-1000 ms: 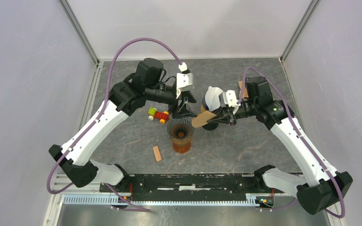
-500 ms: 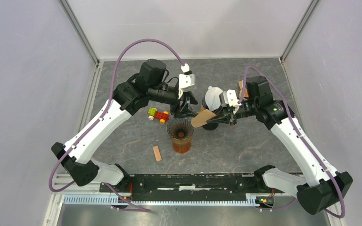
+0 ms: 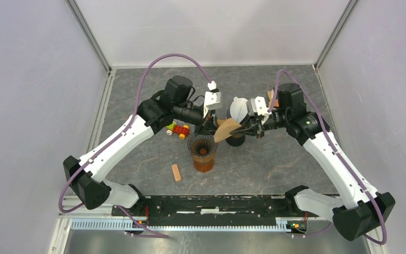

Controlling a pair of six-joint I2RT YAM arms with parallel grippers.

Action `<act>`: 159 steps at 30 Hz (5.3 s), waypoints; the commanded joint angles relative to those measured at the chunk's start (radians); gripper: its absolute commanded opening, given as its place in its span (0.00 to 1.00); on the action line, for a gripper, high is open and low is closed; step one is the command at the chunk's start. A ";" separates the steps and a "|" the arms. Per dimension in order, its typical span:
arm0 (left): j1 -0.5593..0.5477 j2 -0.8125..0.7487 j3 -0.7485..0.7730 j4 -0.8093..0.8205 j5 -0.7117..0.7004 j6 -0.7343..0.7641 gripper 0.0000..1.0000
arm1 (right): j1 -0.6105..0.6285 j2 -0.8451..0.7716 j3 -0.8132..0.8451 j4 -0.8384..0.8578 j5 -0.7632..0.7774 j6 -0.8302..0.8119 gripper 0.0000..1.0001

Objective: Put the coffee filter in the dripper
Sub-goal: Pick up the coffee filter from the coffee filter holder.

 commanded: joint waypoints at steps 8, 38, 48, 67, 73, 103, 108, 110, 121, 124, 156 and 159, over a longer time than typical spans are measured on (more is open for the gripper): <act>-0.004 -0.033 0.074 0.082 0.008 -0.084 0.21 | 0.005 0.013 0.007 0.020 -0.012 0.009 0.00; -0.003 0.042 0.352 0.038 -1.076 -0.512 0.02 | 0.062 0.118 0.323 0.322 0.779 0.463 0.89; -0.006 0.114 0.355 0.031 -1.150 -0.936 0.02 | 0.197 0.200 0.372 0.327 0.873 0.494 0.89; -0.006 0.125 0.375 -0.004 -1.094 -1.085 0.02 | 0.236 0.236 0.334 0.336 0.954 0.457 0.85; -0.005 0.125 0.371 -0.002 -1.073 -1.094 0.02 | 0.239 0.240 0.340 0.333 0.982 0.451 0.84; -0.005 0.088 0.296 0.120 -1.003 -0.904 0.02 | 0.221 0.200 0.338 0.317 1.115 0.454 0.74; -0.006 0.086 0.286 0.144 -0.993 -0.853 0.02 | 0.213 0.203 0.334 0.317 1.141 0.467 0.72; -0.006 0.082 0.281 0.148 -0.990 -0.852 0.02 | 0.209 0.203 0.334 0.317 1.135 0.469 0.72; -0.010 0.065 0.258 0.205 -0.896 -0.759 0.02 | 0.208 0.234 0.321 0.317 1.148 0.450 0.66; -0.016 0.066 0.252 0.206 -0.896 -0.721 0.02 | 0.207 0.245 0.323 0.315 1.160 0.448 0.63; -0.181 0.125 0.250 0.256 -1.443 -0.357 0.02 | 0.209 0.205 0.269 0.344 1.253 0.479 0.16; -0.182 0.125 0.239 0.269 -1.468 -0.369 0.03 | 0.209 0.197 0.260 0.351 1.233 0.504 0.14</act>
